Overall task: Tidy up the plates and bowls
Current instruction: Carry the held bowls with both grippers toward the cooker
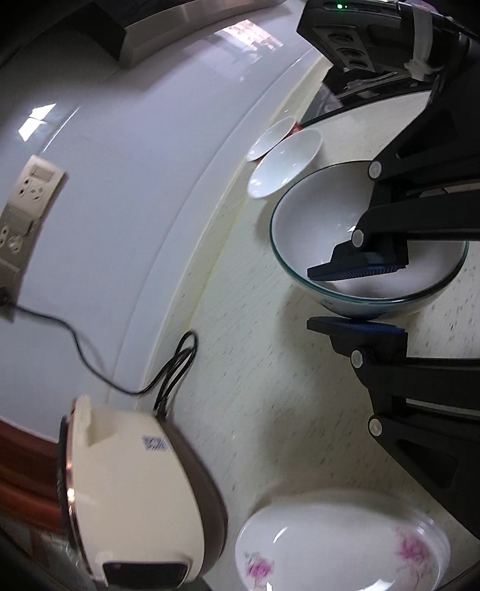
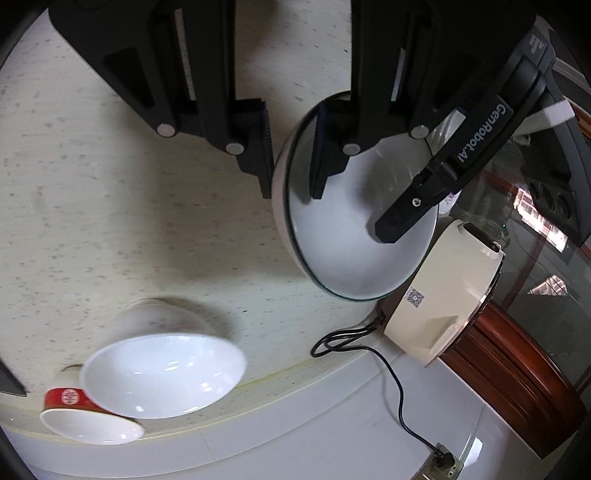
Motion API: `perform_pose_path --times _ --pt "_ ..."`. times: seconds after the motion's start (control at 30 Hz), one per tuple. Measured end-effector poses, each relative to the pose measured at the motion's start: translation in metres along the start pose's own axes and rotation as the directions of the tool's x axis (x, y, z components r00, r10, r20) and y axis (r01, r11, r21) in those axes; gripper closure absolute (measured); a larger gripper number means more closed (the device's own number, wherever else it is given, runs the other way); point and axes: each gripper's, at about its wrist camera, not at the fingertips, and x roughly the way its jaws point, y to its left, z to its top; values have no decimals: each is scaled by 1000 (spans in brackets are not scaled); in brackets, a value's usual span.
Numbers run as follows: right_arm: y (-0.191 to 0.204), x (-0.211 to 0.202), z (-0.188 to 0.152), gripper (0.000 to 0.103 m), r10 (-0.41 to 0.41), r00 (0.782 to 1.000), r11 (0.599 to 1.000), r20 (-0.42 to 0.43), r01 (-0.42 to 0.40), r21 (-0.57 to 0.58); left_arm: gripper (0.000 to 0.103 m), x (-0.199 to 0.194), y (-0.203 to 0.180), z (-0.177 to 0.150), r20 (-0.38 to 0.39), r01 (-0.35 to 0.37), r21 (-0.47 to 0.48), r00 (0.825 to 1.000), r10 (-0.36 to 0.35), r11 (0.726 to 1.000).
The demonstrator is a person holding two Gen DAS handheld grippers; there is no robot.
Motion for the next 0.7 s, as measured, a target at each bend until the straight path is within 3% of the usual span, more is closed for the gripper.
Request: perform_pose_path --times 0.2,0.4,0.6,0.7 --pt "13 17 2 81 19 999 1000 -30 -18 22 81 7 21 4 -37 -83 -74 996 81 994" --pt "23 33 0 80 50 996 998 -80 -48 27 72 2 29 7 -2 -149 -95 989 150 984" --pt "25 38 -1 80 51 995 999 -81 -49 24 67 4 32 7 -9 -154 -114 988 154 982" --pt "22 37 -1 74 62 996 997 -71 -59 39 65 6 31 7 -10 -144 -113 990 144 983"
